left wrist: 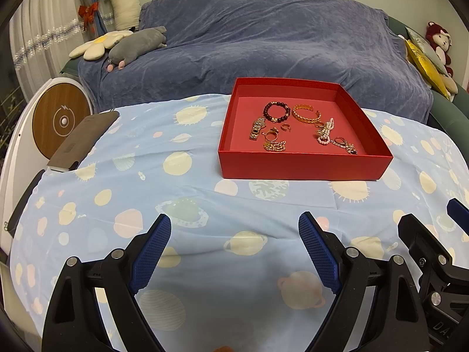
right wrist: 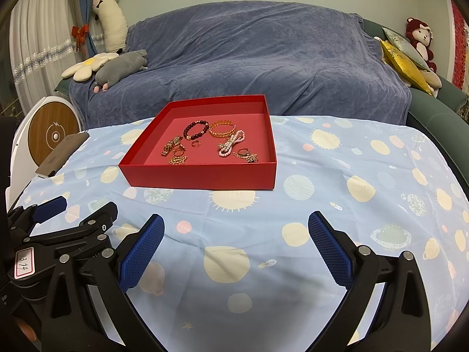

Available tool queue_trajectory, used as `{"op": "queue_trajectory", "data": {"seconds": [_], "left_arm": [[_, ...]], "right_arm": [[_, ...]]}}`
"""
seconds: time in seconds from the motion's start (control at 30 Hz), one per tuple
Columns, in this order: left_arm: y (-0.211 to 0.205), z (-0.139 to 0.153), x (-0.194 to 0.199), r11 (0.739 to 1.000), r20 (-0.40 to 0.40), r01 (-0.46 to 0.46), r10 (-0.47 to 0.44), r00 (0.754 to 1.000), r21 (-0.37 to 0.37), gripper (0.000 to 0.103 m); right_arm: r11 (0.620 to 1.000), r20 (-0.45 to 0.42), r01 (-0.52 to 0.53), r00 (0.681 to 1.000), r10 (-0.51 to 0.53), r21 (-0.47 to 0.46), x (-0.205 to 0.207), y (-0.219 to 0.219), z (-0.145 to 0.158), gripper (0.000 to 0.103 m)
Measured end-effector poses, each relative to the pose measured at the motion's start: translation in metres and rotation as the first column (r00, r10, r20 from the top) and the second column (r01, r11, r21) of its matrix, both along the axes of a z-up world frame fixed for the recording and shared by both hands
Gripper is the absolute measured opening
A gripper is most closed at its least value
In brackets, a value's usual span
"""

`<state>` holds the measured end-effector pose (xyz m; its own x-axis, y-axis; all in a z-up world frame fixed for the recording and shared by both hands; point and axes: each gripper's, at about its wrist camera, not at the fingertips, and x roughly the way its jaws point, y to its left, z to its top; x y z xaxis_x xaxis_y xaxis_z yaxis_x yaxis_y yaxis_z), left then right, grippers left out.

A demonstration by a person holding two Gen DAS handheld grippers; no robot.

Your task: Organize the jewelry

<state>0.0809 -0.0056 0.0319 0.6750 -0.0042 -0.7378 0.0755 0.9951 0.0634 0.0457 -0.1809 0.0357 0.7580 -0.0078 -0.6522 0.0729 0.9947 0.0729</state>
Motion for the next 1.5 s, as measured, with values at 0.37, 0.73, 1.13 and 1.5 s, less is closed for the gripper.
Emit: {"op": "queue_trajectory", "data": {"seconds": [0.37,0.73,1.13,1.5], "left_arm": [[0.0021,0.001,-0.0005,1.0,0.004,-0.005,0.005,1.0,0.001,0.086],[0.0031,0.0031,0.0007,1.0,0.021,0.002,-0.002,1.0,0.002,0.086],[-0.0002,0.0029,-0.0029,1.0,0.046,-0.005,0.005,0.999,0.01,0.086],[-0.0012,0.0042,-0.0048,1.0,0.053,-0.006,0.005,0.999,0.013,0.086]], "right_arm": [[1.0,0.0,0.001,1.0,-0.001,-0.002,-0.0001,0.0001,-0.0002,0.096],[1.0,0.006,0.005,1.0,-0.005,-0.003,-0.0006,-0.0005,-0.0003,0.096],[1.0,0.008,0.004,1.0,-0.004,-0.003,-0.001,0.0003,-0.0001,0.096],[1.0,0.009,0.004,1.0,-0.004,0.001,-0.0016,0.0004,-0.0003,0.096]]}}
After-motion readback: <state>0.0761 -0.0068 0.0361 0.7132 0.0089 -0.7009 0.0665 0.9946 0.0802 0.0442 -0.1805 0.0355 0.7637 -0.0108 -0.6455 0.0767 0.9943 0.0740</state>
